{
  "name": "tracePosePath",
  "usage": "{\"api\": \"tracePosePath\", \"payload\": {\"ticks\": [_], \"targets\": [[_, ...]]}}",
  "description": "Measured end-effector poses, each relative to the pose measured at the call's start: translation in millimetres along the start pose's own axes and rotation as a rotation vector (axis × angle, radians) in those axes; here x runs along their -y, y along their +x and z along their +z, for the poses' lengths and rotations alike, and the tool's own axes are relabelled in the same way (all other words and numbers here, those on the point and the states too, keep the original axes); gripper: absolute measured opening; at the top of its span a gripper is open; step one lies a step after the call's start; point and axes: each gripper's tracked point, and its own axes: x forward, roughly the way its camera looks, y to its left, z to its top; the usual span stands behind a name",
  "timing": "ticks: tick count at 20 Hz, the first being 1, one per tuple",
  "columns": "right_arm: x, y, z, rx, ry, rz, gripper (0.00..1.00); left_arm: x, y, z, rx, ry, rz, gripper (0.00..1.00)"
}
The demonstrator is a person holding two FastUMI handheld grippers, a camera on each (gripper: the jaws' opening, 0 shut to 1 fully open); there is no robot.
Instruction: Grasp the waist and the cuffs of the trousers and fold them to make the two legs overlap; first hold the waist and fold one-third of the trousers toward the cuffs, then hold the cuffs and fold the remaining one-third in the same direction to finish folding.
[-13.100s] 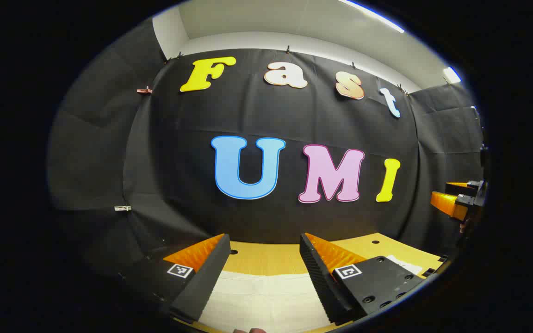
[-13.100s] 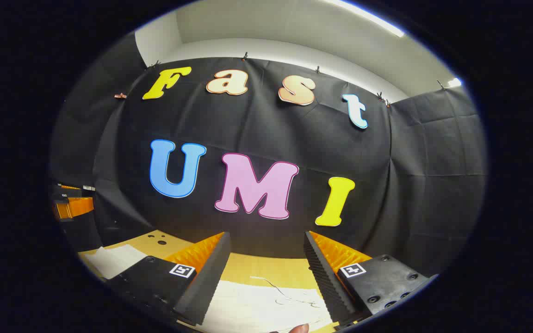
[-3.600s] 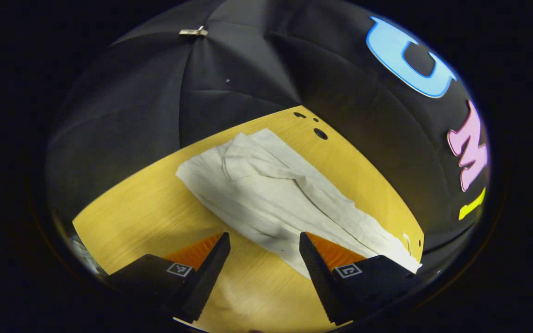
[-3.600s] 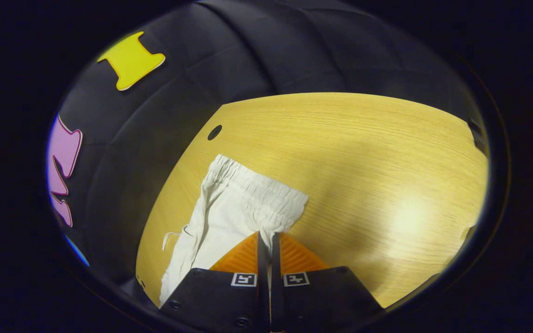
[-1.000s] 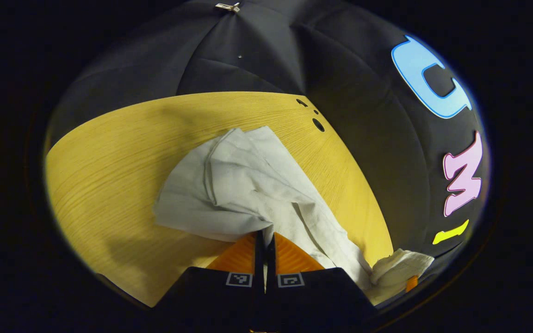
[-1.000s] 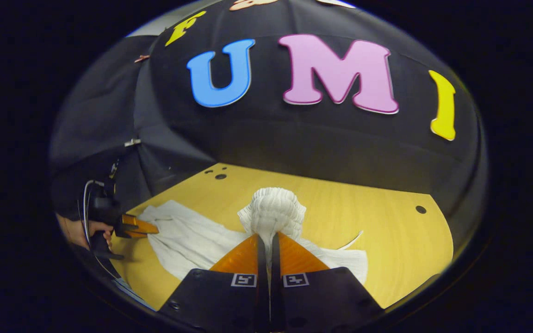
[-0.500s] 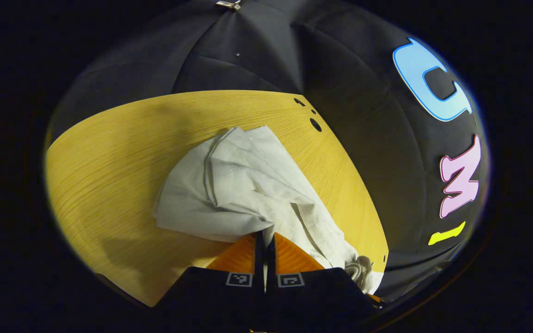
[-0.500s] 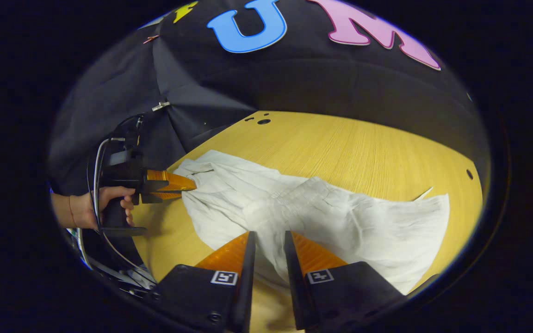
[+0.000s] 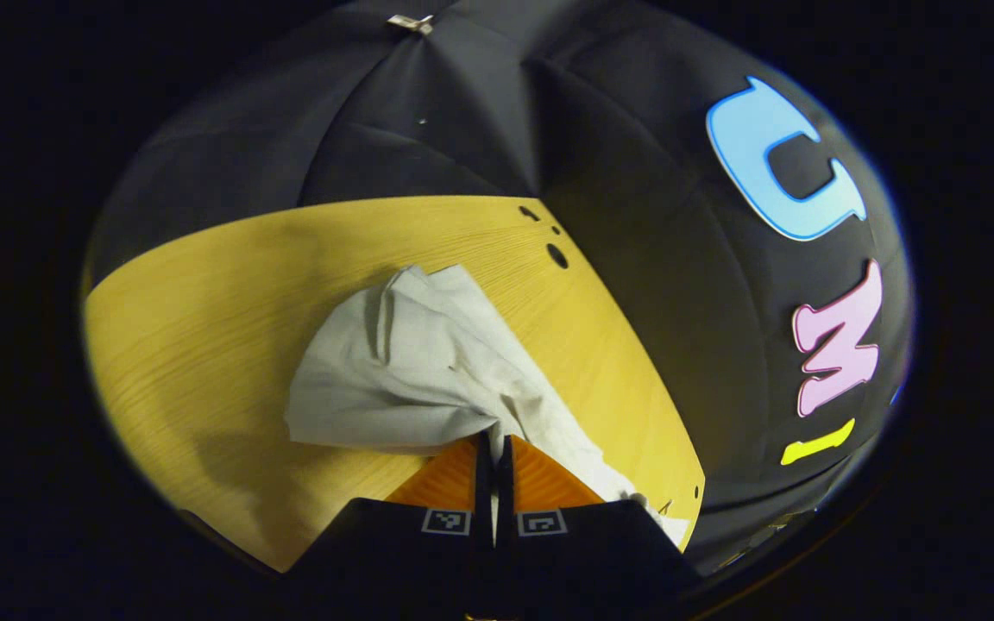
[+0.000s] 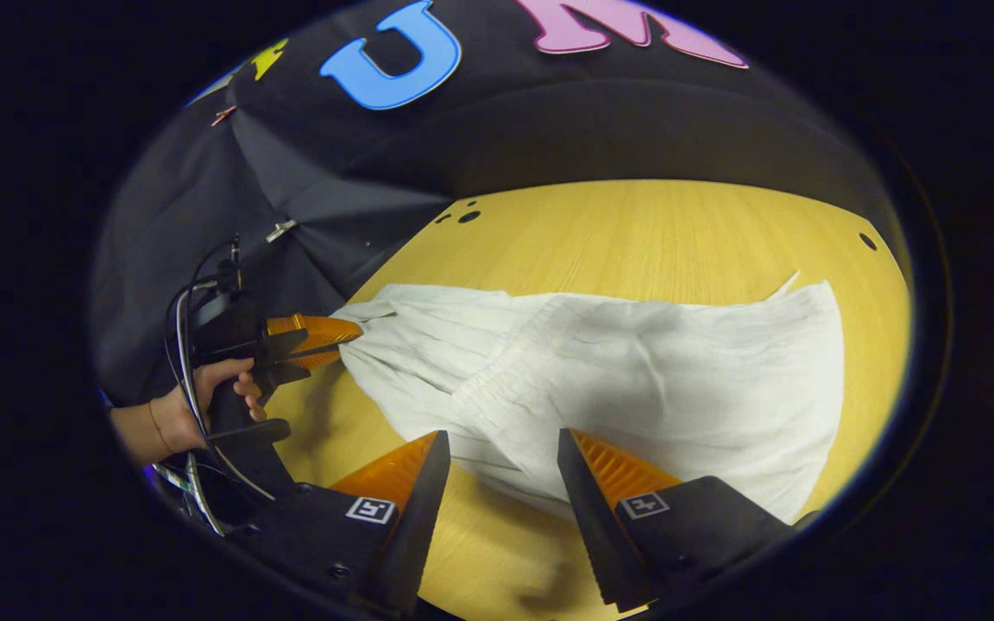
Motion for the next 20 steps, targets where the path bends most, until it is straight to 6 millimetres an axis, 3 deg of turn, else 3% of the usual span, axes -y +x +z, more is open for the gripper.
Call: {"api": "tracePosePath", "payload": {"ticks": [1,7,11,14,15,16,20], "targets": [[11.3,-8.3,3.7,0.019,0.014,-0.021,0.79,9.3,-1.9,3.7,0.01,0.022,-0.015,0.02],[80.5,-73.6,12.4,0.101,0.106,-0.16,0.81,75.2,-19.7,12.0,0.049,0.171,-0.086,0.05],[118.5,-120.5,6.8,0.158,0.155,-0.242,0.8,132.7,-30.0,1.2,0.059,0.26,-0.164,0.05],[134.7,-147.0,-1.1,0.175,0.183,-0.273,0.86,172.1,-33.1,-26.2,0.053,0.347,-0.223,0.05],[140.1,-152.7,-1.9,0.181,0.193,-0.284,0.78,186.0,-34.8,-37.4,0.041,0.38,-0.246,0.05],[142.1,-155.5,-4.3,0.186,0.203,-0.293,0.87,199.6,-35.0,-52.6,0.025,0.412,-0.268,0.06],[160.1,-170.6,-10.5,0.198,0.227,-0.324,0.87,239.4,-35.3,-115.8,-0.047,0.54,-0.326,0.05]]}}
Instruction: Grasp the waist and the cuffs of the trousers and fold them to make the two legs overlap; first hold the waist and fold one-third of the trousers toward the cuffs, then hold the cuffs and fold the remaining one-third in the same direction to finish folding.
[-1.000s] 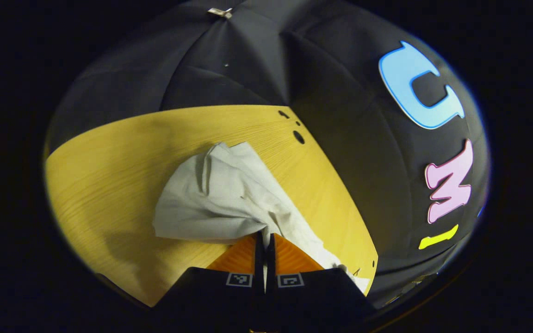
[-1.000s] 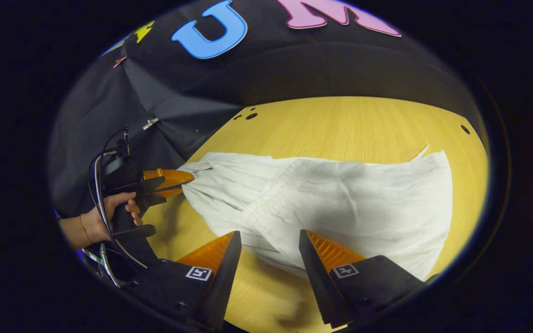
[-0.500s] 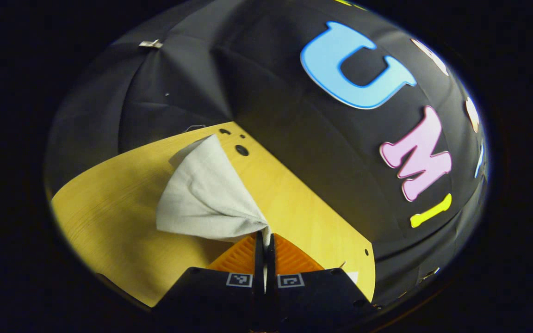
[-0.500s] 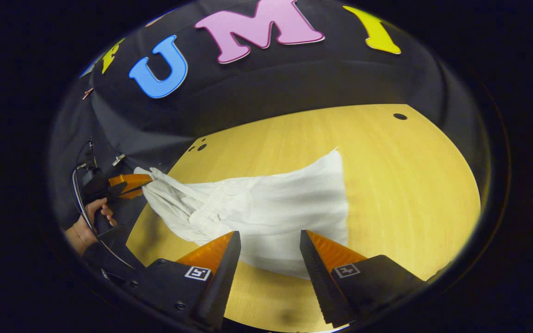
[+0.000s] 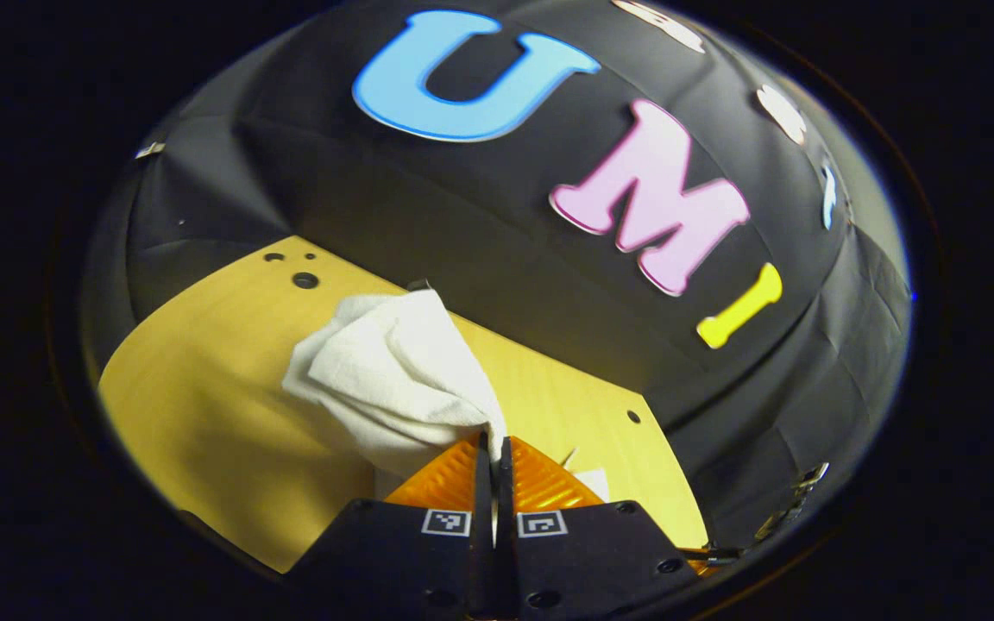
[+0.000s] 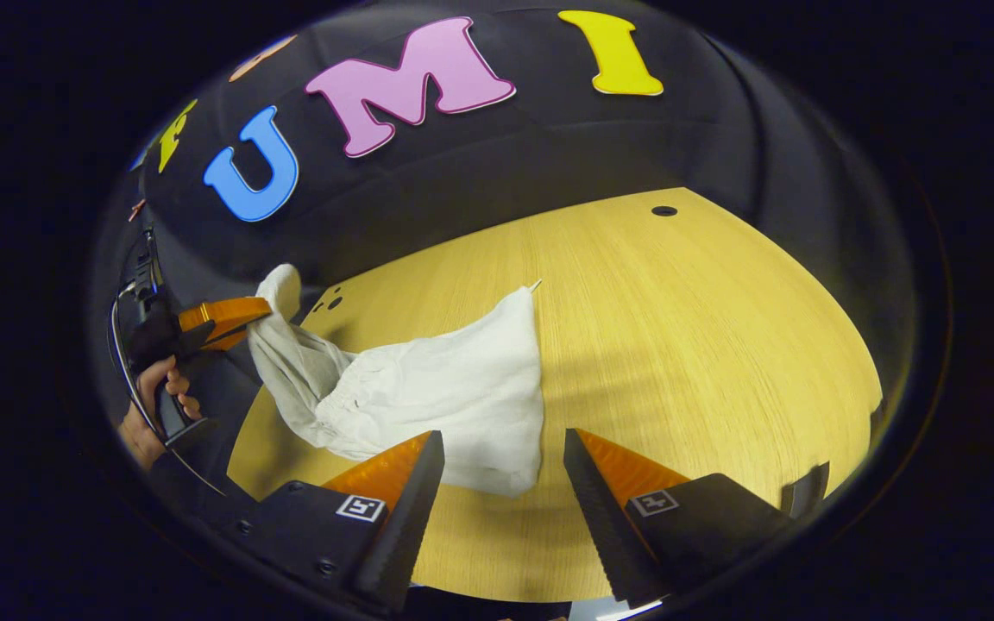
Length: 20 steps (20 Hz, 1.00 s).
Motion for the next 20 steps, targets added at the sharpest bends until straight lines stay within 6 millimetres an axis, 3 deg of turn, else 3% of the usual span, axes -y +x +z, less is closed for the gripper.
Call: {"api": "tracePosePath", "payload": {"ticks": [3,6,11,13,15,16,17,20], "targets": [[17.4,-5.9,0.1,0.005,0.015,-0.024,0.87,39.1,9.1,-35.2,-0.083,0.101,-0.038,0.05],[35.7,-9.2,2.4,0.008,0.039,-0.049,0.87,58.5,26.9,-86.3,-0.169,0.217,-0.05,0.05],[62.3,-10.2,0.8,0.007,0.064,-0.075,0.87,65.6,38.8,-156.7,-0.31,0.355,-0.082,0.07],[68.8,-5.5,2.6,0.002,0.075,-0.076,0.87,73.1,34.1,-185.5,-0.377,0.327,-0.138,0.16],[71.1,1.2,2.6,-0.005,0.077,-0.072,0.87,78.8,21.9,-210.1,-0.44,0.292,-0.177,0.41],[70.9,5.7,4.3,-0.01,0.072,-0.066,0.87,81.4,15.4,-211.3,-0.454,0.278,-0.193,0.43],[69.7,8.7,6.3,-0.014,0.065,-0.058,0.87,83.7,7.2,-209.4,-0.454,0.269,-0.202,0.68],[61.3,16.0,16.2,-0.018,0.05,-0.03,0.87,95.0,-7.4,-209.9,-0.422,0.266,-0.233,0.81]]}}
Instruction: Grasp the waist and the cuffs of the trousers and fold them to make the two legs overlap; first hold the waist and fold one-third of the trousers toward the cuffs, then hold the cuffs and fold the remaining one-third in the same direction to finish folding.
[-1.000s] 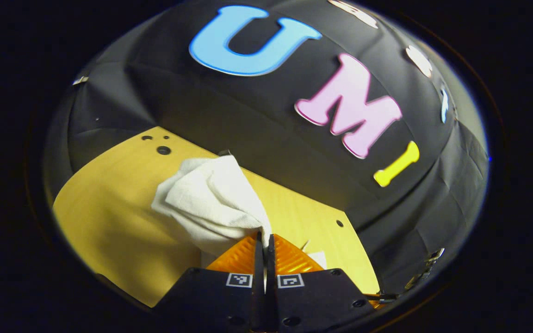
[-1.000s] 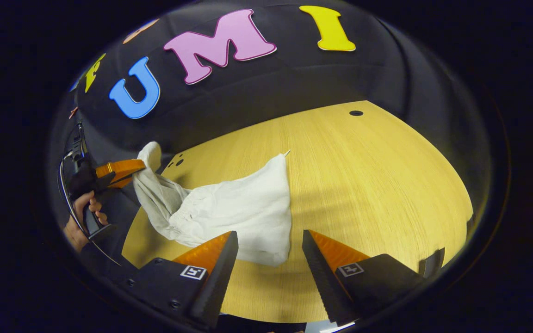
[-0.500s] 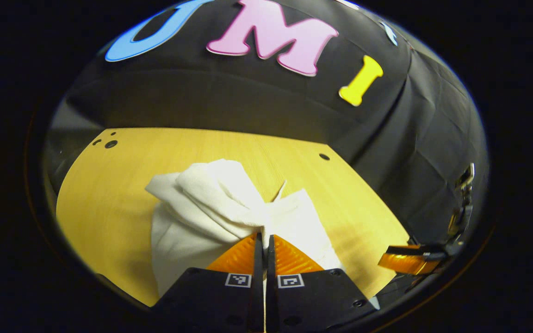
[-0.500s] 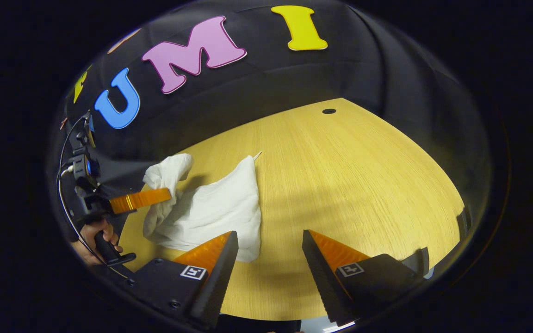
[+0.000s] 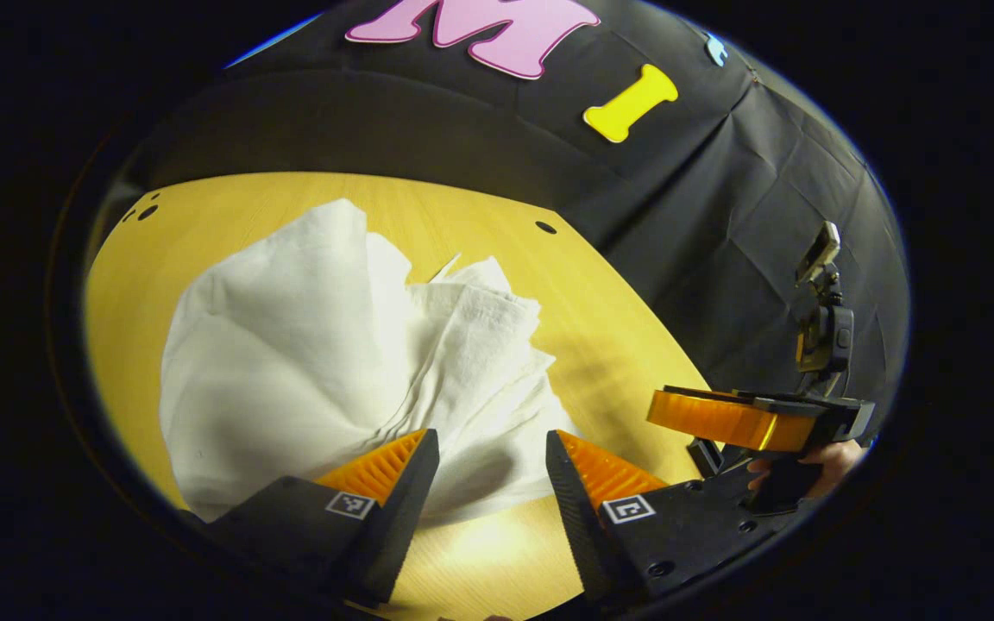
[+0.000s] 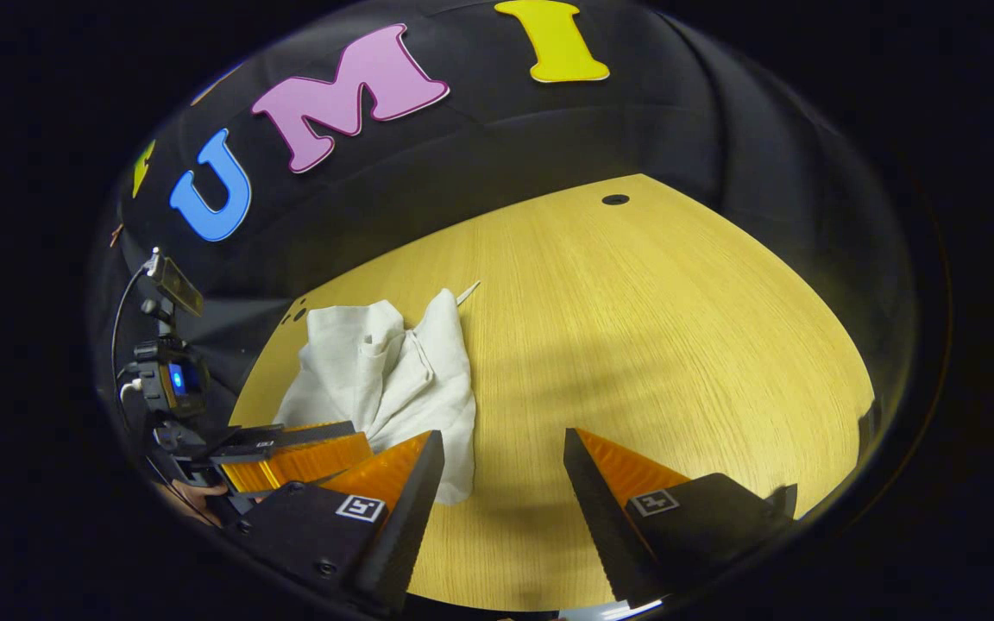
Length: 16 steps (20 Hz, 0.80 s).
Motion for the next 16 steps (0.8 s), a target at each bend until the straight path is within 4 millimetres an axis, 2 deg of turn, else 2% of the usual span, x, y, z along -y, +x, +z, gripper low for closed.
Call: {"api": "tracePosePath", "payload": {"ticks": [4,6,10,16], "targets": [[-21.4,-0.2,16.4,0.034,-0.006,0.043,0.87,6.3,-42.0,19.4,0.068,-0.044,-0.042,0.85],[-30.5,-4.4,22.9,0.056,-0.001,0.047,0.87,2.7,-66.0,26.9,0.115,-0.078,-0.031,0.86],[-44.1,-14.3,33.5,0.097,-0.047,0.025,0.87,-18.0,-118.7,36.9,0.211,-0.169,0.032,0.87],[-79.9,-30.0,38.3,0.126,-0.078,0.037,0.87,-70.9,-189.5,41.7,0.324,-0.207,0.152,0.87]]}}
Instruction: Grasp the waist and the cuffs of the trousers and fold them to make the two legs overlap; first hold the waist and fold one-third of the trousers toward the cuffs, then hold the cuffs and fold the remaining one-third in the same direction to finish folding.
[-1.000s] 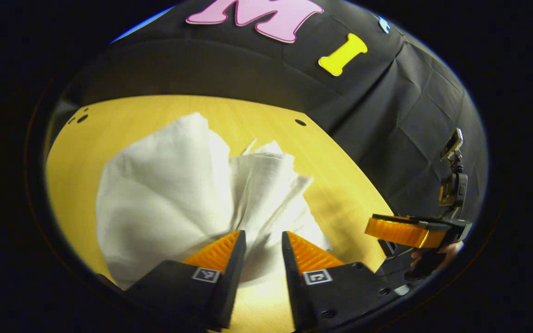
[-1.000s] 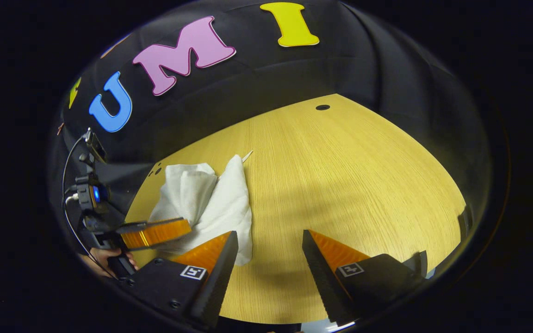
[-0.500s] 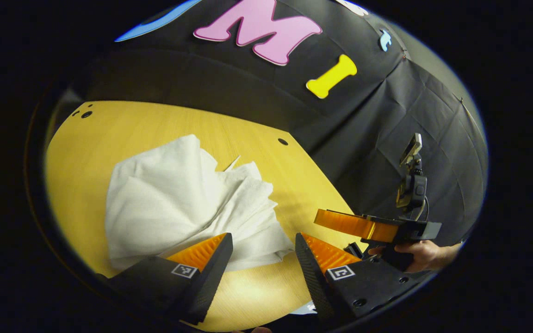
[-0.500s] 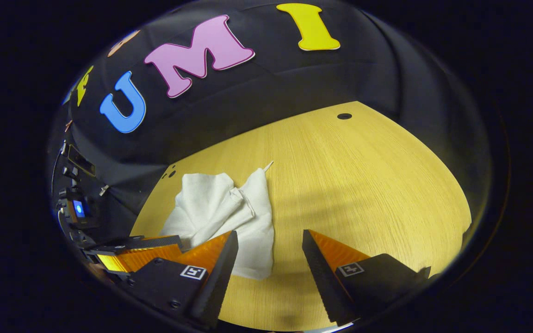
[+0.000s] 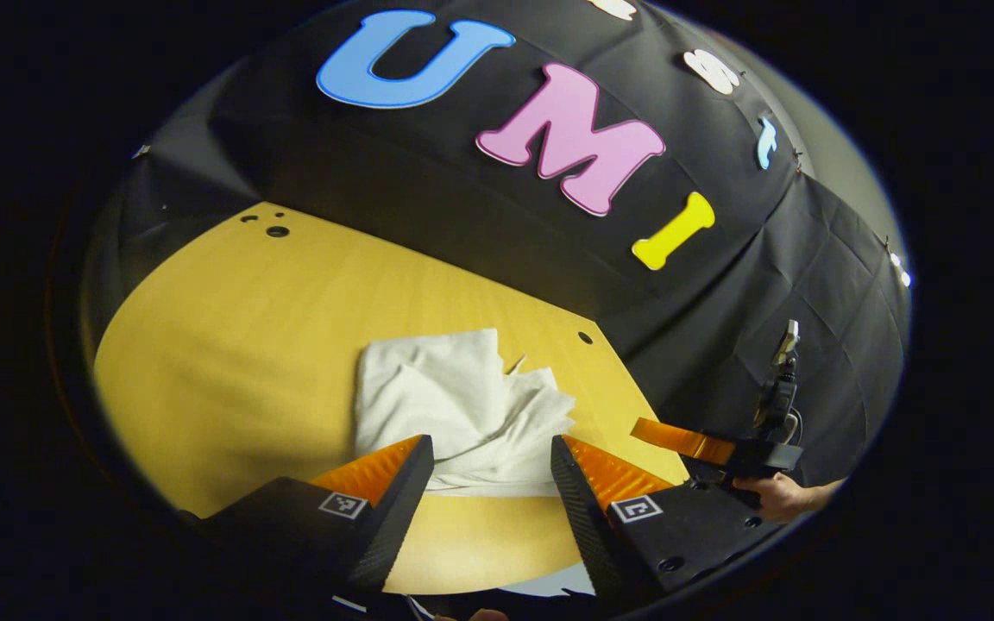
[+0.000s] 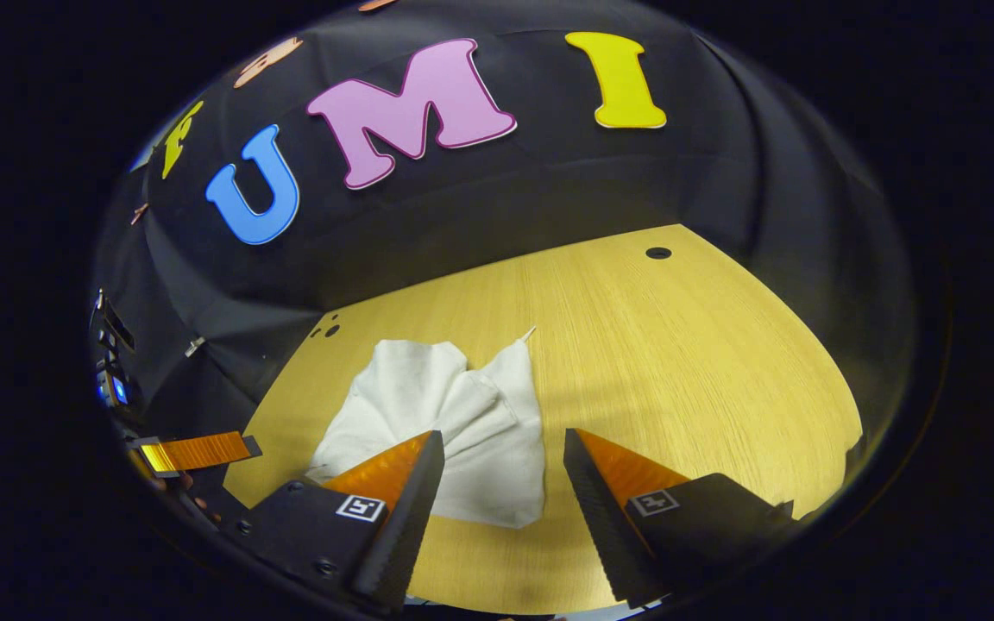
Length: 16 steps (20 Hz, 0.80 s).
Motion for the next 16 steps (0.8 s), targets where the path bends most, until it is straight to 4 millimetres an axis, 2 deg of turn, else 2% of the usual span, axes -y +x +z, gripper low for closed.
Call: {"api": "tracePosePath", "payload": {"ticks": [3,6,9,11,13,16], "targets": [[-19.7,-5.1,5.4,0.034,-0.007,0.008,0.87,-19.0,-22.7,7.1,0.039,0.001,0.025,0.87],[-35.9,-8.1,5.6,0.05,-0.007,0.02,0.87,-40.6,-35.6,7.4,0.054,0.002,0.081,0.87],[-43.9,-9.4,6.0,0.054,-0.032,0.038,0.87,-52.0,-45.7,10.5,0.076,-0.035,0.11,0.87],[-43.3,-10.5,3.7,0.033,-0.04,0.039,0.87,-59.0,-51.6,5.8,0.071,-0.065,0.141,0.87],[-42.0,-12.9,8.9,0.047,-0.046,0.039,0.87,-56.2,-58.4,3.5,0.077,-0.072,0.135,0.87],[-42.0,-15.7,9.8,0.053,-0.03,0.042,0.88,-52.0,-55.3,-2.2,0.067,-0.073,0.138,0.87]]}}
